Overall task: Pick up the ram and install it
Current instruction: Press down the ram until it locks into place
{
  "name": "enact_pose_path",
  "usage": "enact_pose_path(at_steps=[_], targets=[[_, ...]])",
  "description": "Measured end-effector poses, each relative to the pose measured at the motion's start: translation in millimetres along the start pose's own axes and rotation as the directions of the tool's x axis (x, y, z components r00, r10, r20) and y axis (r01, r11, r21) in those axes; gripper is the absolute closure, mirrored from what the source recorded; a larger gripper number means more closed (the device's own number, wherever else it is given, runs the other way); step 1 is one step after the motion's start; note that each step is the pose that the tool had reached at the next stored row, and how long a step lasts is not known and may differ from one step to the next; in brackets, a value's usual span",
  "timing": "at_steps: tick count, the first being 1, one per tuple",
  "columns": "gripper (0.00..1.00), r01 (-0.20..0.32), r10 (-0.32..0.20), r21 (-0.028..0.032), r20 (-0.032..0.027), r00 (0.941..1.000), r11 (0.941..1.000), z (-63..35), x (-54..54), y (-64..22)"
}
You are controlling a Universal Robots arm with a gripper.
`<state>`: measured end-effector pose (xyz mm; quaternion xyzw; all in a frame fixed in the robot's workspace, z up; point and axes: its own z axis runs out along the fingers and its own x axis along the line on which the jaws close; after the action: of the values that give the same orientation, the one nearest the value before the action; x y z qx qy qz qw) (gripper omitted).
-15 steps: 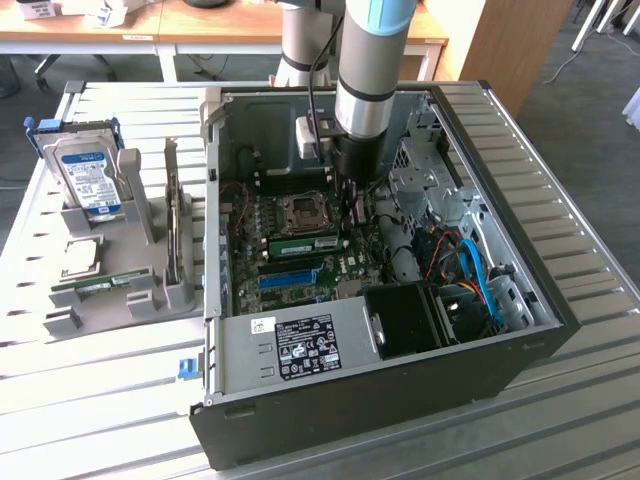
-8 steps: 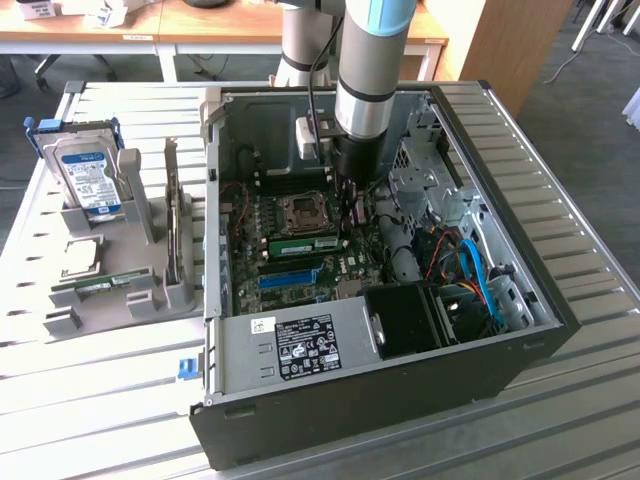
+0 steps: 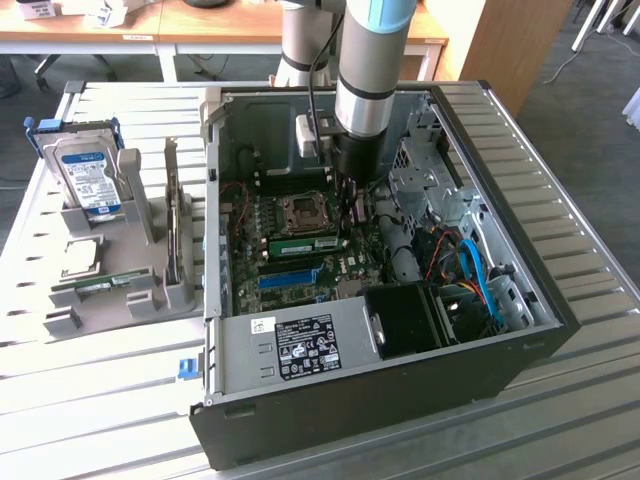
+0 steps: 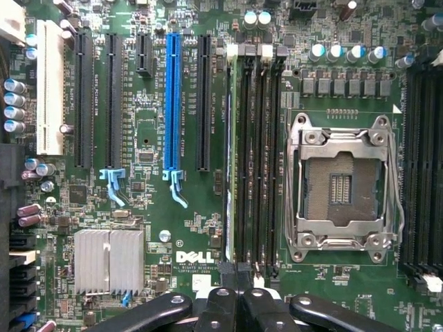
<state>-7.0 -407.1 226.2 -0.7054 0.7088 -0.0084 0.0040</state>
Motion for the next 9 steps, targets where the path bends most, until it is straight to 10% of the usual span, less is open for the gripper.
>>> enact_pose_path(at_steps=[9], targets=[[0.89,0.000,0.000,-0.0099,-0.0005,1.0000,1.0000,-19.8,0.2,-0.5]])
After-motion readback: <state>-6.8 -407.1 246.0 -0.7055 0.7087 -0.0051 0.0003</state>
